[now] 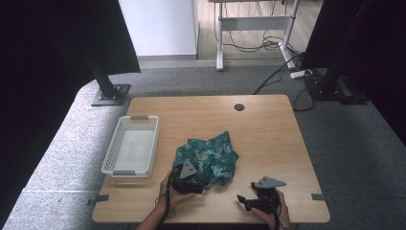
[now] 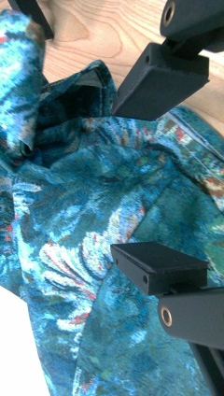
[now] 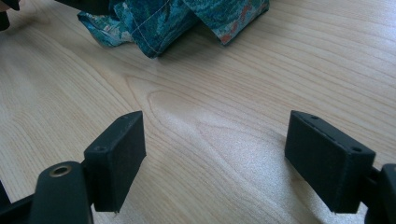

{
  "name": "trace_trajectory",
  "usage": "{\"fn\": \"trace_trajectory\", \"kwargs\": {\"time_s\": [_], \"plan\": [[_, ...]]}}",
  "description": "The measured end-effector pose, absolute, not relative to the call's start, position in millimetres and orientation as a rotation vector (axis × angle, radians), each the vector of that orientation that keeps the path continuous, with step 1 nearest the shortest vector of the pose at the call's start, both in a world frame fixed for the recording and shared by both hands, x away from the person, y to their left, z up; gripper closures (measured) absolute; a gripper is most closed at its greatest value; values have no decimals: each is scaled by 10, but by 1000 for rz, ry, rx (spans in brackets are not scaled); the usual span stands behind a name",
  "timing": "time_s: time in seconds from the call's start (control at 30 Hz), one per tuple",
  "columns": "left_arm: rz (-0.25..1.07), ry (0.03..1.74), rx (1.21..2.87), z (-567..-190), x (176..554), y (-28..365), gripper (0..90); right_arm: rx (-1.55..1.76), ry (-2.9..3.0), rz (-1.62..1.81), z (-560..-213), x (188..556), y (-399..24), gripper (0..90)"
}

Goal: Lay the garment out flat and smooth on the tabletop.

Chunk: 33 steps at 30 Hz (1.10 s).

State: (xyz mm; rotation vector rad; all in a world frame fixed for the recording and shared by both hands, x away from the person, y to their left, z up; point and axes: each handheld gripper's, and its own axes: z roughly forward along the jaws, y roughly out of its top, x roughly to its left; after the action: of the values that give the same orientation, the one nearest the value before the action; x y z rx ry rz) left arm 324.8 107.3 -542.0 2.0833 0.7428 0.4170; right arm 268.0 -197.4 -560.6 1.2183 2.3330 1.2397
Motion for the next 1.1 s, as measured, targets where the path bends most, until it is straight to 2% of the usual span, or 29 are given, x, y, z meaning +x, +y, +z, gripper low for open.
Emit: {"fn": "trace_trajectory", "kwargs": {"time_s": [0.17, 0.5, 0.87, 0.97, 1.1], "plan": [[431, 740, 2093, -5427, 3241, 1001, 291, 1219, 2333, 1240, -5606, 2681, -1974, 200], [430, 774, 2062, -5409, 3262, 985, 423, 1219, 2333, 1239, -5606, 2681, -1975, 200], [453, 774, 2078, -5430, 3246, 884, 472, 1219, 2332, 1236, -5606, 2681, -1974, 200], [458, 784, 2076, -5438, 3242, 874, 508, 1220, 2332, 1237, -5606, 2682, -1974, 200], [452, 788, 2074, -5442, 3246, 882, 614, 1219, 2332, 1236, -5606, 2681, -1973, 200]]}}
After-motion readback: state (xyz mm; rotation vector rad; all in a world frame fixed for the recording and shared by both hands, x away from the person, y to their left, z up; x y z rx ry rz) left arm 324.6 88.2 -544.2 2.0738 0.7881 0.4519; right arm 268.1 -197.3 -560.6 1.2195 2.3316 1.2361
